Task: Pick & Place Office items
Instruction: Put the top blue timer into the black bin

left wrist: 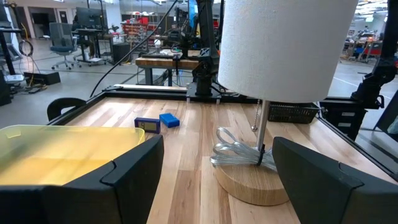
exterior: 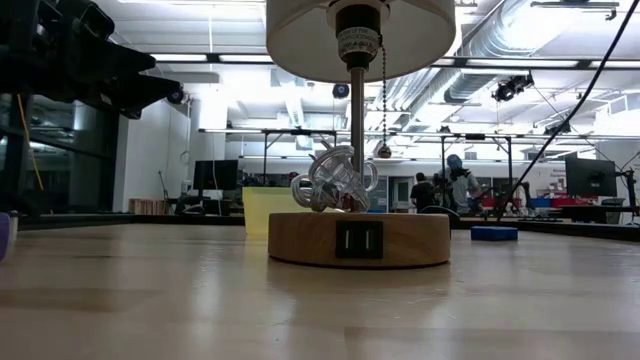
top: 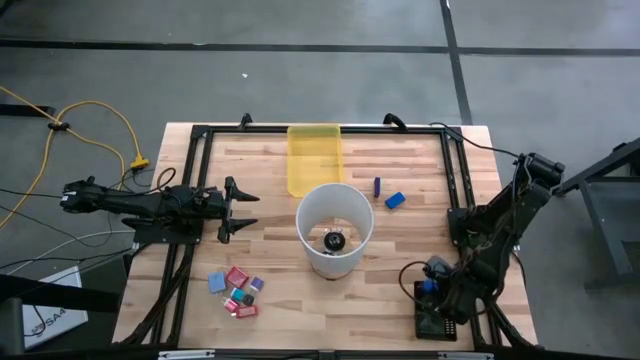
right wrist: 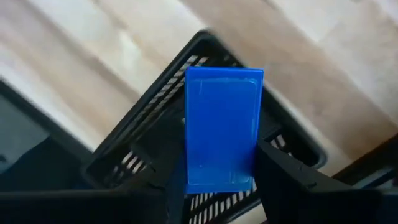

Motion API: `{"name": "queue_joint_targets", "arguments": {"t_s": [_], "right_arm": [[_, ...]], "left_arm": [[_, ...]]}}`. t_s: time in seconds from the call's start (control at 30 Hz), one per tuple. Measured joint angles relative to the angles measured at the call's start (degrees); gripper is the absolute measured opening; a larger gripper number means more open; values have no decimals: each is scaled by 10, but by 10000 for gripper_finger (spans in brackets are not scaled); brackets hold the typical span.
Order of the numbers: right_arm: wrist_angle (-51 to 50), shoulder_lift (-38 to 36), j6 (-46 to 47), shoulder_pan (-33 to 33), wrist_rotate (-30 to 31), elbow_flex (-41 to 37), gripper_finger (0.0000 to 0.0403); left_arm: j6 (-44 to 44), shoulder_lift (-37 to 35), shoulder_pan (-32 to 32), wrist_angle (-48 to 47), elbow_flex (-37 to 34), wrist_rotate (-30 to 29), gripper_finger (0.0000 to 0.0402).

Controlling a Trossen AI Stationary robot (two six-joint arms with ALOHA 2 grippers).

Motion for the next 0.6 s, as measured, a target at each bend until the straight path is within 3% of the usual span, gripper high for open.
{"name": "queue_joint_targets", "arguments": {"t_s": [0.3, 0.6], "right_arm": [[25, 5, -15, 33, 0, 0, 148], [45, 60, -15, 40, 0, 0, 148]], "left_arm": [[0, 0, 0, 0, 0, 0, 293], [0, 0, 0, 0, 0, 0, 293]]}}
